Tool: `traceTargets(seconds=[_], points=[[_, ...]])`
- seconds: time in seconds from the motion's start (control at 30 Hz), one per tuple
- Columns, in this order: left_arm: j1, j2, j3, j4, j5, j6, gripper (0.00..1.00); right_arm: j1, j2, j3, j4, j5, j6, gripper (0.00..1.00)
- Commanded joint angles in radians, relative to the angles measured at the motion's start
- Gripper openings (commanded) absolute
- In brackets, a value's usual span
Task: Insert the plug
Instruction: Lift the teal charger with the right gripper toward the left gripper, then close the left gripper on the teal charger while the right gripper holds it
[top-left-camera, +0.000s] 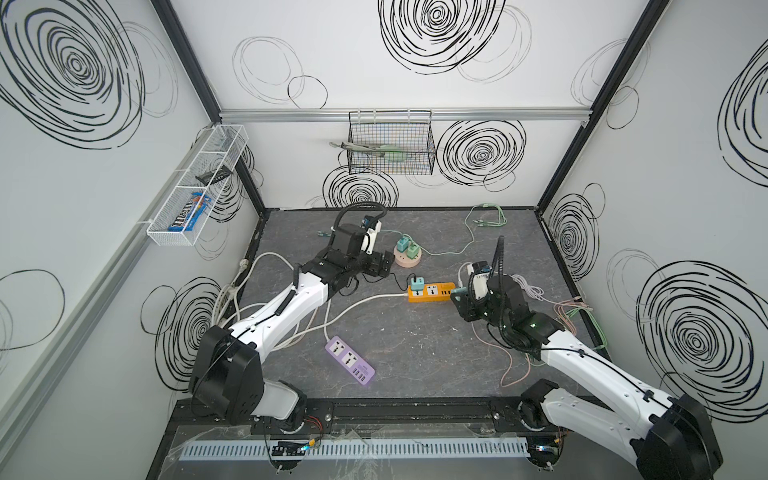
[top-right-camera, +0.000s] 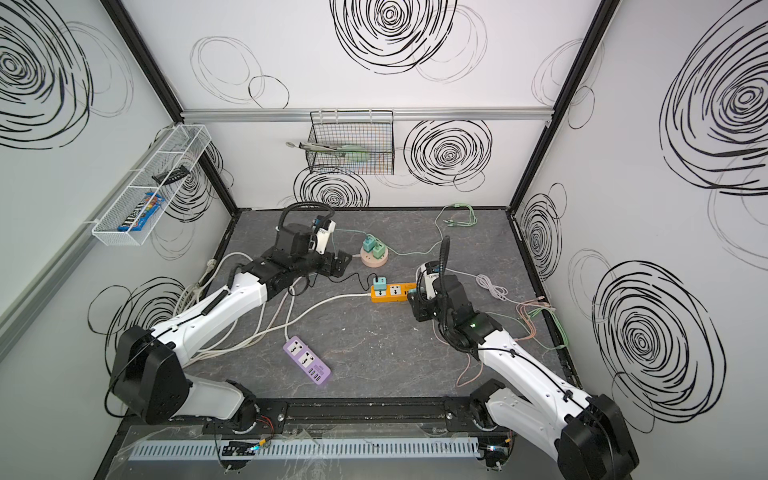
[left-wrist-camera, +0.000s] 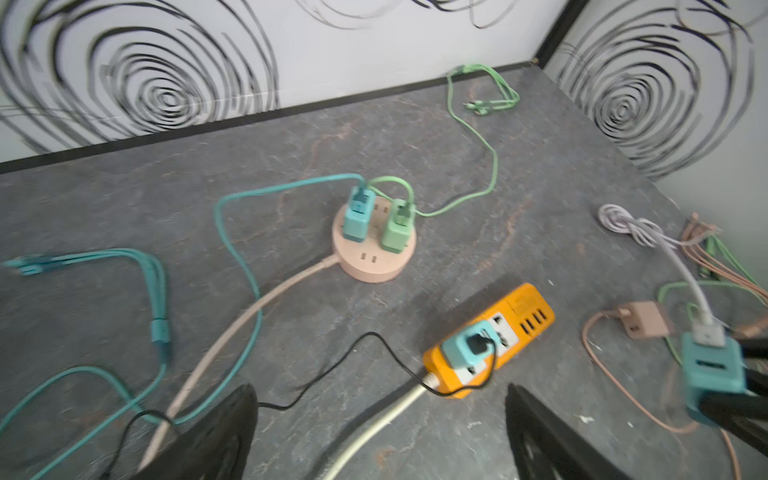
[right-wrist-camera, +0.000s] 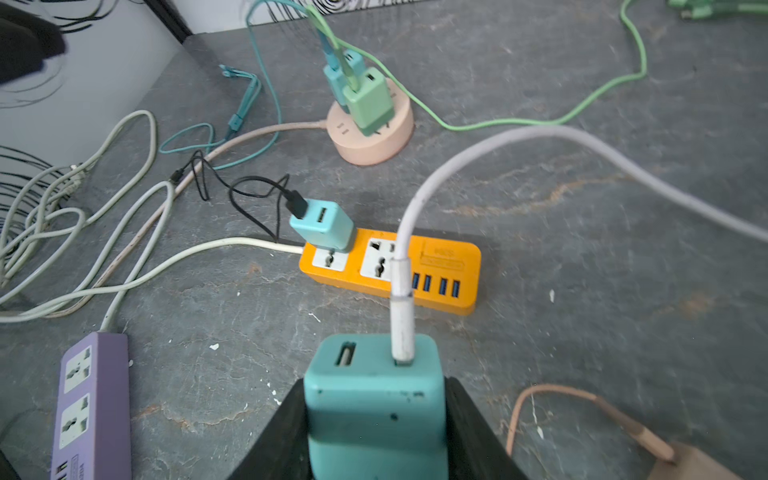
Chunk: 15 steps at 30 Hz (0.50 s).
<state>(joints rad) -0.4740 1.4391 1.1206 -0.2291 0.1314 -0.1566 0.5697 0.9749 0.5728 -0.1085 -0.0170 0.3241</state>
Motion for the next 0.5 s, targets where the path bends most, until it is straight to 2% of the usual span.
traceTargets(seconds=[0.0,0.27,0.47], points=[[-0.022,0.018,0.047,-0.021,0.152,0.019,0.97,0.036,0.003,0.020,0.133,0.009,-0.139,0.43],[-0.032,0.001,0.046,-0.023,0.388,0.038,0.99,0.099,-0.017,-0.024,0.311,-0.052,-0.327,0.44],[-0.044,0.019,0.065,-0.062,0.458,0.053,0.99,0.149,0.009,-0.023,0.396,-0.009,-0.437,0.44]])
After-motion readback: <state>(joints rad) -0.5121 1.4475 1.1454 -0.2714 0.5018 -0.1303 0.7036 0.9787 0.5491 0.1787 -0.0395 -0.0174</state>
